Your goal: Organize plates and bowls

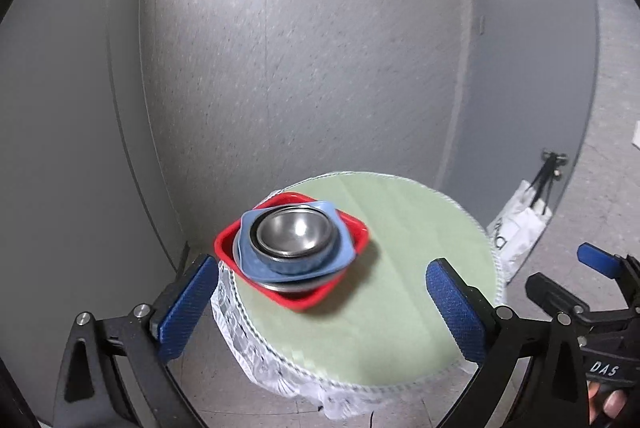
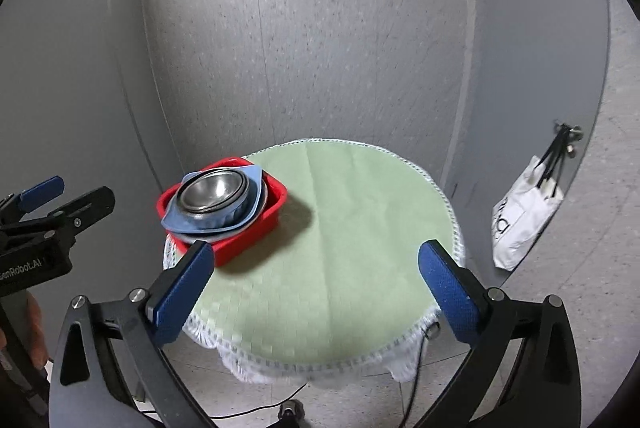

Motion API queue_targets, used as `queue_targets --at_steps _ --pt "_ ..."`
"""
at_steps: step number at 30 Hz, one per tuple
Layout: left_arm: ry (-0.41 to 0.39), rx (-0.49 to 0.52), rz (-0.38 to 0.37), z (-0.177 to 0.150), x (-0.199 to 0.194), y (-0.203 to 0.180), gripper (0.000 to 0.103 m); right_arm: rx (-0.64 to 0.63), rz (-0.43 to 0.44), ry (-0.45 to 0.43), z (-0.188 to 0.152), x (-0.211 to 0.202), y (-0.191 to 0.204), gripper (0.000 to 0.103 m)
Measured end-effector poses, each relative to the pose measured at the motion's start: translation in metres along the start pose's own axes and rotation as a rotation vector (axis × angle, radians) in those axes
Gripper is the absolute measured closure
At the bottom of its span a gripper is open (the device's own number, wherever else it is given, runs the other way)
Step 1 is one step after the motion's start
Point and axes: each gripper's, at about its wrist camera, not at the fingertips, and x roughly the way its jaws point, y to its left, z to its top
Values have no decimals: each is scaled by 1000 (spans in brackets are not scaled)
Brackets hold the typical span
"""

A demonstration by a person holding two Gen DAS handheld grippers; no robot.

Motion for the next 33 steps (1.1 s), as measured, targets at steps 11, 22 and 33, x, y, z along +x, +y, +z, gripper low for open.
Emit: queue_targets --at_steps 11,22,33 --pt "-158 28 25 -76 -159 -11 1 -3 -36 -110 -50 -127 27 0" --pt "-213 66 -40 -127 -245 13 1 40 -101 -189 -86 -207 64 0" --pt "-264 91 -86 -138 -278 21 1 58 -138 -235 -96 -256 72 0"
